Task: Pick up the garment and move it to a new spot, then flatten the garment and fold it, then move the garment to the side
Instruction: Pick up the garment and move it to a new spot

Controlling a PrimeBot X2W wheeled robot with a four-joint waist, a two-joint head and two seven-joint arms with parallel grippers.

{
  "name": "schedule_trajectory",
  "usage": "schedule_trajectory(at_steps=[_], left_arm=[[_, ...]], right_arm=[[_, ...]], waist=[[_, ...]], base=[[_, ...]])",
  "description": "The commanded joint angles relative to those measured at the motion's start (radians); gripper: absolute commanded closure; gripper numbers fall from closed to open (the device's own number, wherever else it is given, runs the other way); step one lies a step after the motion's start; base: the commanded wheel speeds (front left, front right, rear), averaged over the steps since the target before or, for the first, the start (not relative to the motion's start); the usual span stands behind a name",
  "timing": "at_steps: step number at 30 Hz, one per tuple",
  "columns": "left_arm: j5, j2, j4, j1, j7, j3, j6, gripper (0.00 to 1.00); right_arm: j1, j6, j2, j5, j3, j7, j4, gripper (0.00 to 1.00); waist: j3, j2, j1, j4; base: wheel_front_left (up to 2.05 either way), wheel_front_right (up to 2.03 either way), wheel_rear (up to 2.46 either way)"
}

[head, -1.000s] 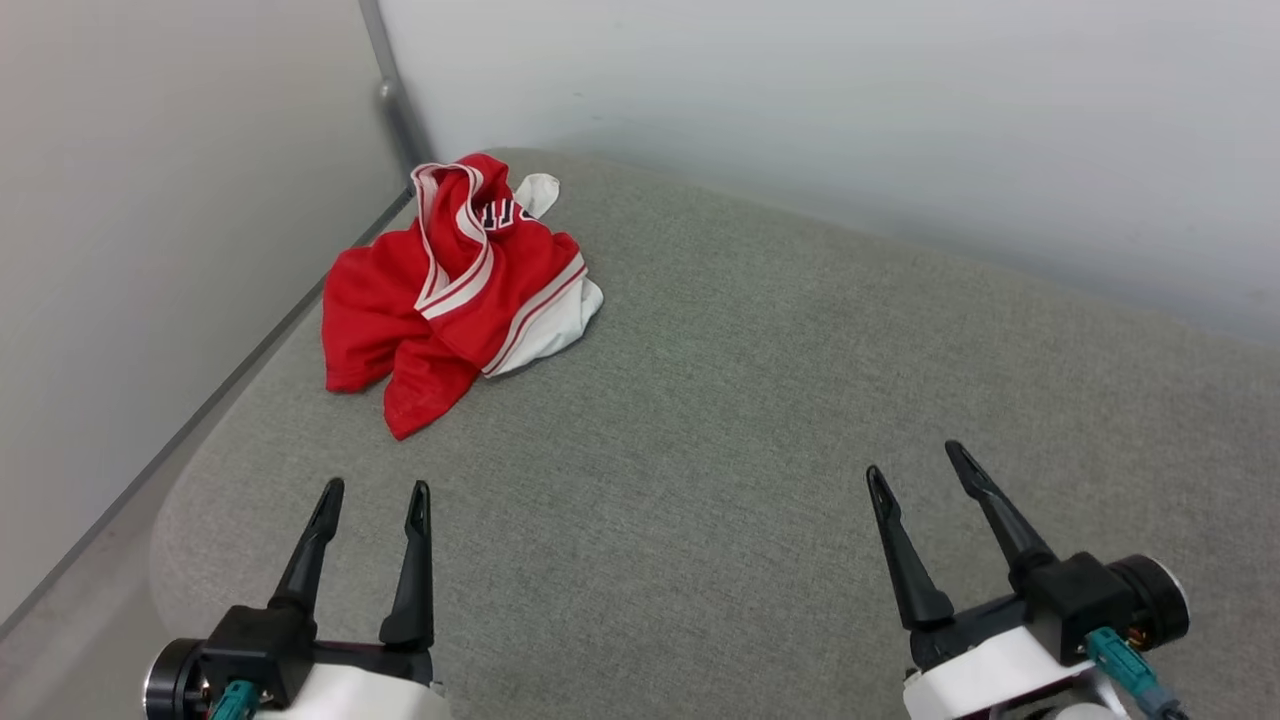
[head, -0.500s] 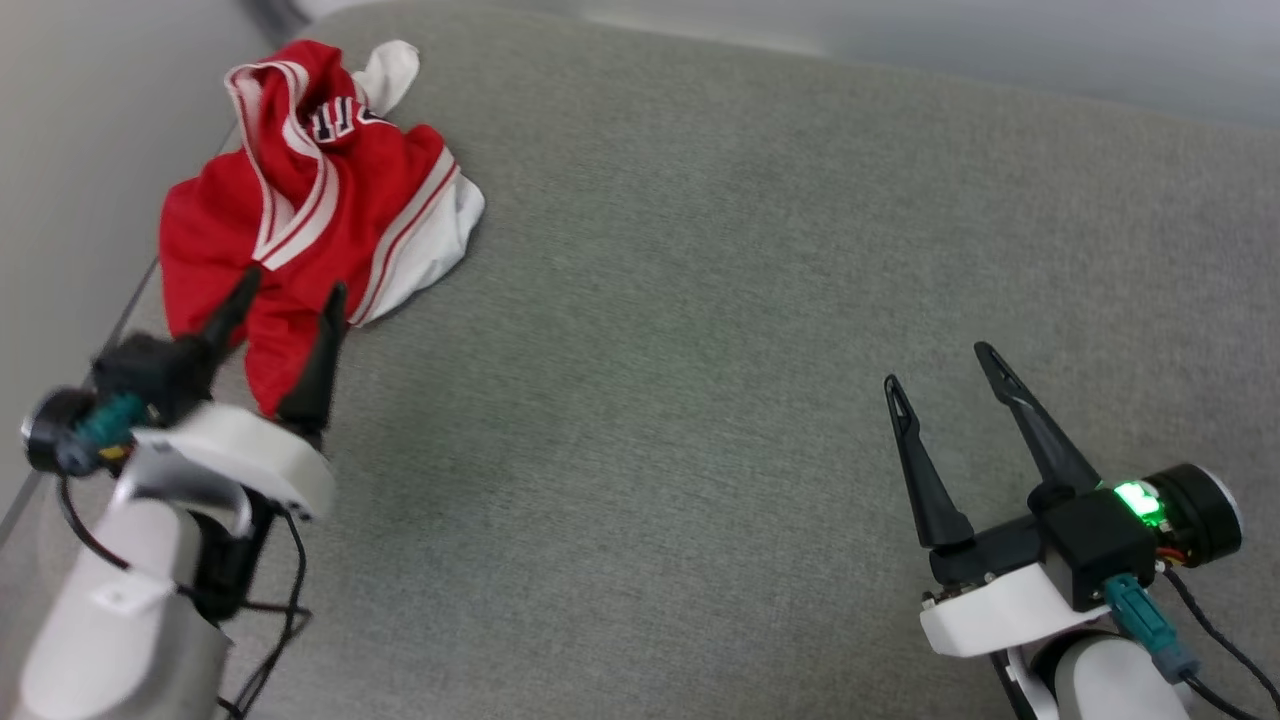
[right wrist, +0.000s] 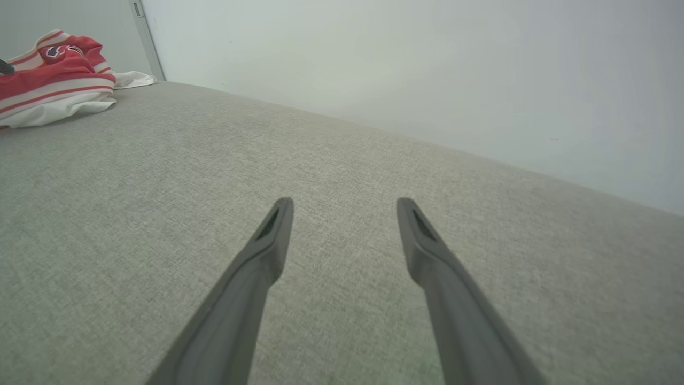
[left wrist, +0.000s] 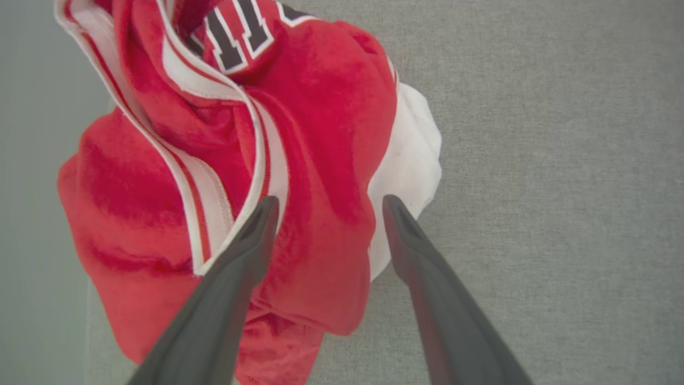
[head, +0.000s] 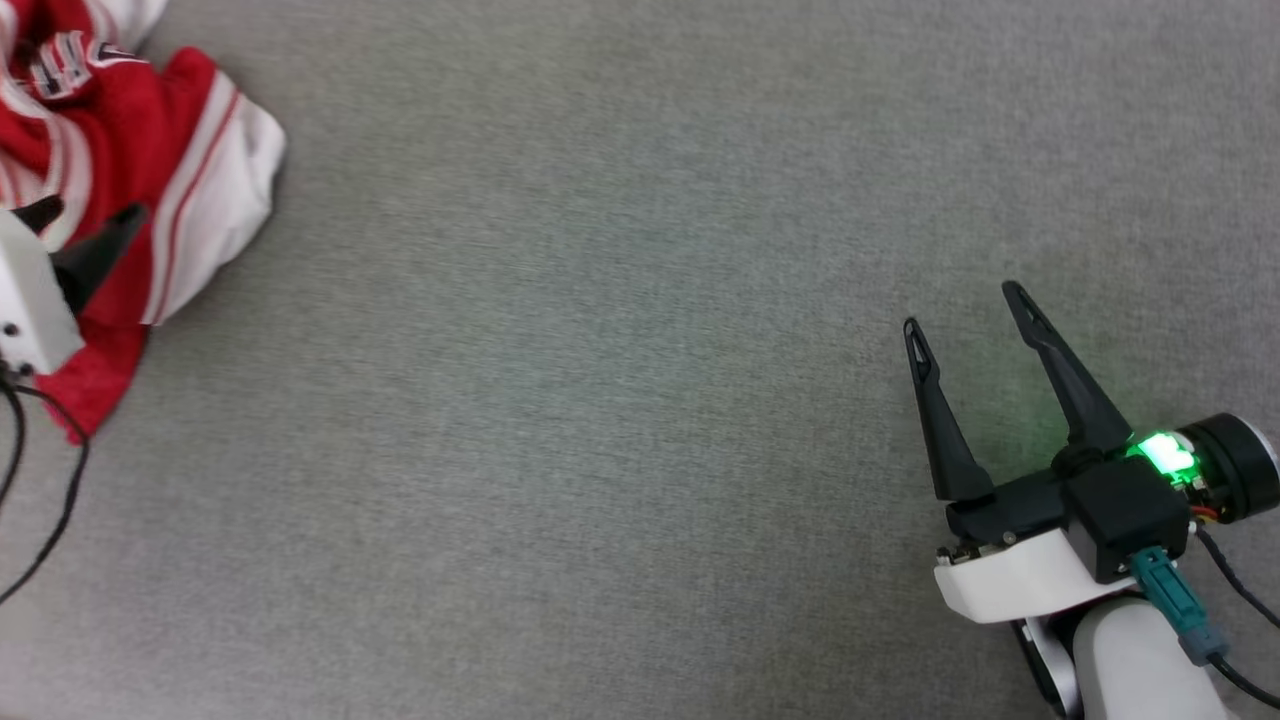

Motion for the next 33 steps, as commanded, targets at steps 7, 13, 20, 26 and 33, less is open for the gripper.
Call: schedule_trajectory(at_steps=[7, 13, 20, 26, 33], left_arm=[[-0.102, 0.066, 0.057, -0.062, 0.146, -0.02, 0.0, 0.0], [-0.141, 0.057, 0.127, -0.066, 0.195, -0.034, 0.0, 0.0], [-0.175, 0.032, 0.151, -0.048, 0.21, -0.065, -0.001, 1.0], [-0.215, 0.047, 0.106, -0.018, 0.153, -0.074, -0.001, 1.0], [-0.232, 0.105, -0.038, 0.058, 0.086, -0.134, -0.001, 1.0]], right_arm=[[-0.034, 0.0, 0.0, -0.006, 0.0, -0.018, -0.005, 0.0], [-0.036, 0.0, 0.001, -0.01, -0.015, -0.026, 0.004, 0.0], [-0.041, 0.0, 0.001, -0.016, -0.018, -0.033, 0.026, 0.0], [-0.04, 0.0, 0.002, -0.005, -0.009, -0.043, 0.047, 0.0], [-0.021, 0.0, 0.002, 0.035, 0.002, -0.047, 0.09, 0.0]], waist=[[0.101, 0.0, -0.0002, -0.071], [0.129, 0.0, -0.0002, -0.088], [0.117, 0.0, -0.0002, -0.083], [0.044, 0.0, -0.0002, -0.082], [-0.077, 0.0, -0.0002, -0.1]], base=[[0.0, 0.0, 0.0], [0.0, 0.0, 0.0], [0.0, 0.0, 0.0], [0.0, 0.0, 0.0], [0.0, 0.0, 0.0]])
